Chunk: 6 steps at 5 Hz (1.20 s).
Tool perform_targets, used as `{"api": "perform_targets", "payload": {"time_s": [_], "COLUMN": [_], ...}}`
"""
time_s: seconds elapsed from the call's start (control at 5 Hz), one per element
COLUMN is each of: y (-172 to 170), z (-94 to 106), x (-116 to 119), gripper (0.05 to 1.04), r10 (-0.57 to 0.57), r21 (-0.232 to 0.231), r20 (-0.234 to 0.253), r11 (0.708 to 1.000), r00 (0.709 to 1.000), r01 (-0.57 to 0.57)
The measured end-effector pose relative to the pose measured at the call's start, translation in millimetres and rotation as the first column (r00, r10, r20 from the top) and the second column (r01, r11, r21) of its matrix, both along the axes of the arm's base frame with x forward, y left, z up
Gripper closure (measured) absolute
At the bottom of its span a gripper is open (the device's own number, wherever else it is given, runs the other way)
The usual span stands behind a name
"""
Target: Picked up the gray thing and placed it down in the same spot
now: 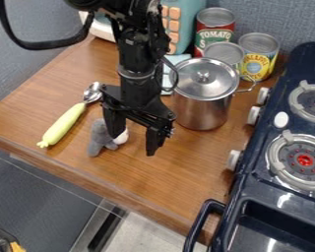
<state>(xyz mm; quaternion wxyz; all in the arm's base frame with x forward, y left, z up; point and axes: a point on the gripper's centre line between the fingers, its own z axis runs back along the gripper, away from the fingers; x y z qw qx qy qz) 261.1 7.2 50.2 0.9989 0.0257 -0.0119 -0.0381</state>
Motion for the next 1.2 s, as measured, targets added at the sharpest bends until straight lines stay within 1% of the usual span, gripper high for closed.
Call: {"api": "perform_targets", "payload": {"time_s": [0.2, 0.4, 0.6, 0.8, 1.0, 1.2], "y": [0, -1, 4, 8, 20, 29], "z": [-6.6, -6.6, 1.3, 16.3, 25.2, 17.0], "x": [-2, 0, 10, 20, 29, 34], "gripper": [0.083, 0.083, 0.083, 0.083, 0.083, 0.083], "r10": [0.001, -0.008, -0.005, 0.006, 0.048, 0.075], "r21": [0.000, -0.009, -0.040, -0.047, -0.032, 0.026], "r20": [-0.024, -0.013, 0.015, 0.051, 0.076, 0.029], "r11": [1.000, 1.000, 0.999, 0.999, 0.998, 0.997], "r00": [1.000, 1.000, 1.000, 0.999, 0.996, 0.997], "r01": [-0.001, 0.008, 0.005, -0.004, -0.046, -0.075]}}
